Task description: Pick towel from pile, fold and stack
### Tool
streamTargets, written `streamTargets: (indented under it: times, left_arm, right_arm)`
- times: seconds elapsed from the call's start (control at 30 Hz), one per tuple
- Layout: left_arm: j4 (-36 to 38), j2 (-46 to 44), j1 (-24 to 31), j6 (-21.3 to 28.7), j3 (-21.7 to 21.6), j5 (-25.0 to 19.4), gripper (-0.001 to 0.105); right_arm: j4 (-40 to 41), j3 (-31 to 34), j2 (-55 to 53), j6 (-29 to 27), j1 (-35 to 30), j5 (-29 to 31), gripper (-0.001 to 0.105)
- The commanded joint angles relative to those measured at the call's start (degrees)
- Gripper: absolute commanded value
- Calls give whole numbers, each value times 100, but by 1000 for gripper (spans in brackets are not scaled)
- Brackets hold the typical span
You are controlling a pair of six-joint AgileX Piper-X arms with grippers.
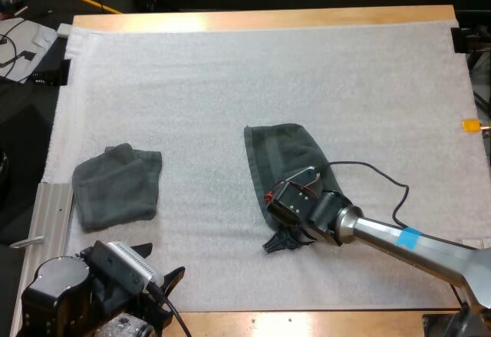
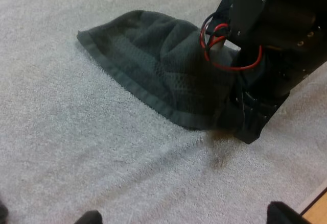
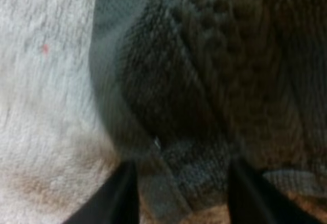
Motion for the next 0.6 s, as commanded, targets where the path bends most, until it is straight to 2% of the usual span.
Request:
streamTargets:
  times: [0.0,0.13,0.2,0.37,0.53,0.57]
  left_arm:
    - [58,5,-15,-72,-33,52,62]
    - [59,18,-18,-65,-30,56,62]
    - [42,16,-17,-58,-30,56,62]
    - [21,23,-20,-54,-29,61,62]
    - [11,28,-25,-37,-37,69,62]
    - [20,21,-22,-29,-30,46,62]
  right_arm:
    - [56,-1,10,46,-12,127,27]
    - [21,-9,5,75,3,239,6]
    - [14,-14,-4,72,-6,287,1]
    - [-5,-45,-61,33,-1,411,0]
    - [404,-127,-353,-203,38,636,0]
    - [304,-93,-281,-96,19,582,0]
